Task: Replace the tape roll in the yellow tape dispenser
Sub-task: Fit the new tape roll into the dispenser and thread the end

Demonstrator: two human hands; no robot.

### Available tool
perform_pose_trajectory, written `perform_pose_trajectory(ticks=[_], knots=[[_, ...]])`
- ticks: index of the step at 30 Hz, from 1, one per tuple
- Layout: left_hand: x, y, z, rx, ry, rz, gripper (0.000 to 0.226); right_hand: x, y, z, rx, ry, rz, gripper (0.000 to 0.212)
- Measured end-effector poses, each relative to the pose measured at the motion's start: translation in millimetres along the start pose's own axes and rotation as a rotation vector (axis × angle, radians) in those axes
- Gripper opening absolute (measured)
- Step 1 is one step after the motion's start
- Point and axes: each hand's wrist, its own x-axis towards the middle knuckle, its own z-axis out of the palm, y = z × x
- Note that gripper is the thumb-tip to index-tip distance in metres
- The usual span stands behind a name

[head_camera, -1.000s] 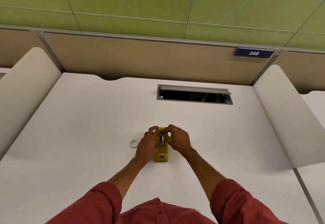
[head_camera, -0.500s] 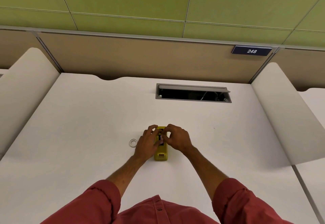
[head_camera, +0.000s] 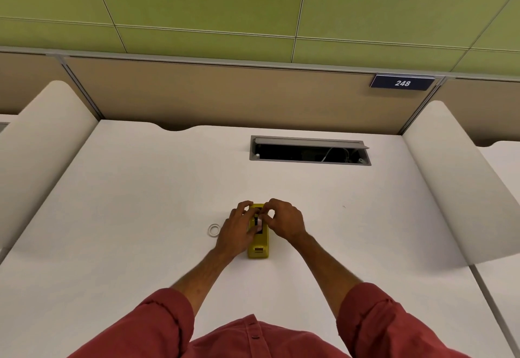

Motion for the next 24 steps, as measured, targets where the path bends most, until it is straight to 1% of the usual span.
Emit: perform_pose_trajectory(ticks=[5,10,15,19,24], knots=[[-0.8,-0.5,-0.8,-0.020,-0.002,0.001,0.051,2.1,0.3,-2.6,-0.003,-0.025,-0.008,0.021],[-0.4,-0.5,-1.8,0.005,-0.003,0.003,0.051,-3.0,2.6,-4.9,-0.062,-0.090,-0.115,0.022],[0.4,1.0,-1.4,-0.008,-0.011,-0.005,0.051,-6.9,2.9,-1.3,-0.092,-0.070,-0.128,0.021],[-0.2,-0.4,-1.7,-0.005,-0.024,-0.012,0.055,-6.7,2.4,-1.6,-0.111,-0.064,-0.136,0.021],[-0.2,1.4,-0.5,-0.015,-0.001,-0.022,0.050,-6.7,1.5,-1.3,-0.158,-0.062,-0.165,0.027]])
